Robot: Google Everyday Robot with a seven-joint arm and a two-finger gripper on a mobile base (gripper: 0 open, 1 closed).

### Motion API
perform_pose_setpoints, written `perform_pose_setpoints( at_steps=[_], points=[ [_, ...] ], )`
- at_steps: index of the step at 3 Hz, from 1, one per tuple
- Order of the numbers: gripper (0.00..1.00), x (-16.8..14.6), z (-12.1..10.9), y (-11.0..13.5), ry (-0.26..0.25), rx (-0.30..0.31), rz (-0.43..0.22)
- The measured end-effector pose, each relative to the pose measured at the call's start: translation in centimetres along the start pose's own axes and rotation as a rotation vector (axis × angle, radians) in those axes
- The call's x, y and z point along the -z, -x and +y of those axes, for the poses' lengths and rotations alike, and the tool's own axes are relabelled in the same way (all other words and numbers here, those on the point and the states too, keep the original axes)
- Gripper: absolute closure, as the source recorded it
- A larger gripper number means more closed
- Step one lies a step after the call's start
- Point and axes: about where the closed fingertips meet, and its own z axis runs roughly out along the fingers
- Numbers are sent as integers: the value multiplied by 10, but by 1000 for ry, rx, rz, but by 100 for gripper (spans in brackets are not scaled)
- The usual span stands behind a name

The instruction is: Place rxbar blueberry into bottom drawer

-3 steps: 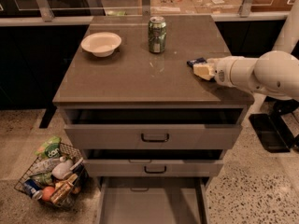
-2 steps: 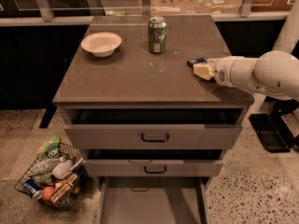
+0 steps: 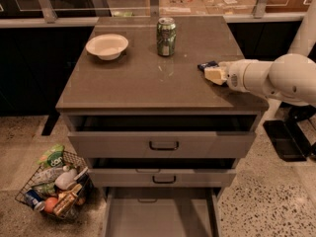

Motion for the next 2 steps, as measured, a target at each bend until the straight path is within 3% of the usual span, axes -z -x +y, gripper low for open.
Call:
perform_pose_setpoints(
  at_steps=[1, 2],
  points=[
    [100, 32, 10, 18, -19, 90, 22],
    [100, 104, 33, 52, -86, 299, 90]
  ],
)
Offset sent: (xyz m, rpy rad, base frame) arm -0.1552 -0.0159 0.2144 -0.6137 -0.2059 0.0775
